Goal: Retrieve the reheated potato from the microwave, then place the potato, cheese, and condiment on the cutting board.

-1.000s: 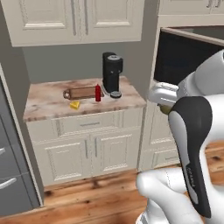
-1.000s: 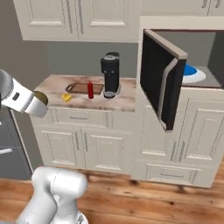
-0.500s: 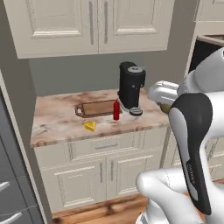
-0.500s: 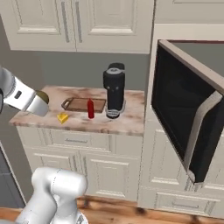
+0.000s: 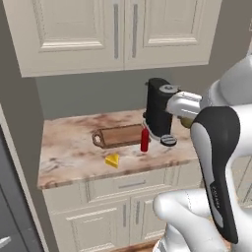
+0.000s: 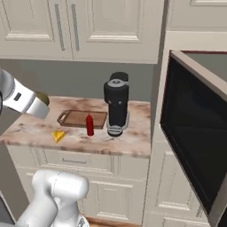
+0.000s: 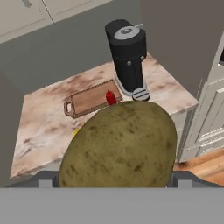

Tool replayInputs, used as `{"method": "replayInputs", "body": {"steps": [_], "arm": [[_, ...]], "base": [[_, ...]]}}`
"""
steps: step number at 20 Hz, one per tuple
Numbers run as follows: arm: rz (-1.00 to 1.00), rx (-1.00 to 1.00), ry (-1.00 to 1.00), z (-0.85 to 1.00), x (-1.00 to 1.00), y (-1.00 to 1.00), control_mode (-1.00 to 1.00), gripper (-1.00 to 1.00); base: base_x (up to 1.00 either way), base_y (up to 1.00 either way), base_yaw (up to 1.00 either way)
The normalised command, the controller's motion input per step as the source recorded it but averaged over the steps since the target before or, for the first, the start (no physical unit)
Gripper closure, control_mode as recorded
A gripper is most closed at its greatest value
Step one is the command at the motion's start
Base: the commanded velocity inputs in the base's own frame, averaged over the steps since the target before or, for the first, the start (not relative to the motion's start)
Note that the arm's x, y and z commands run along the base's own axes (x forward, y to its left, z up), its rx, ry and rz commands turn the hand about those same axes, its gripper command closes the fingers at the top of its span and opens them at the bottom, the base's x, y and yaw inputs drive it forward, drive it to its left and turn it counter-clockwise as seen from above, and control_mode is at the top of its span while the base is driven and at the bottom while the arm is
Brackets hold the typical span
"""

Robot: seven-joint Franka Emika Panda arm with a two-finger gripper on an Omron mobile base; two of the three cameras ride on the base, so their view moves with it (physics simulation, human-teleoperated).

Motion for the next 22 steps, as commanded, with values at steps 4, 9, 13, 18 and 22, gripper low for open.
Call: {"method": "replayInputs", "body": {"steps": [4,9,13,18,22], "arm": [[0.00,0.00,0.00,0.00,0.00,0.00,1.00,1.00],[0.00,0.00,0.00,0.00,0.00,0.00,1.00,1.00],[0.00,0.00,0.00,0.00,0.00,0.00,1.00,1.00],[0.00,0.00,0.00,0.00,0.00,0.00,1.00,1.00],[0.00,0.00,0.09,-0.07,0.17,0.47,-1.00,1.00]], "base": [[0.80,0.24,0.00],[0.75,0.34,0.00],[0.63,0.36,0.00],[0.54,0.33,0.00],[0.00,0.00,0.00]]}}
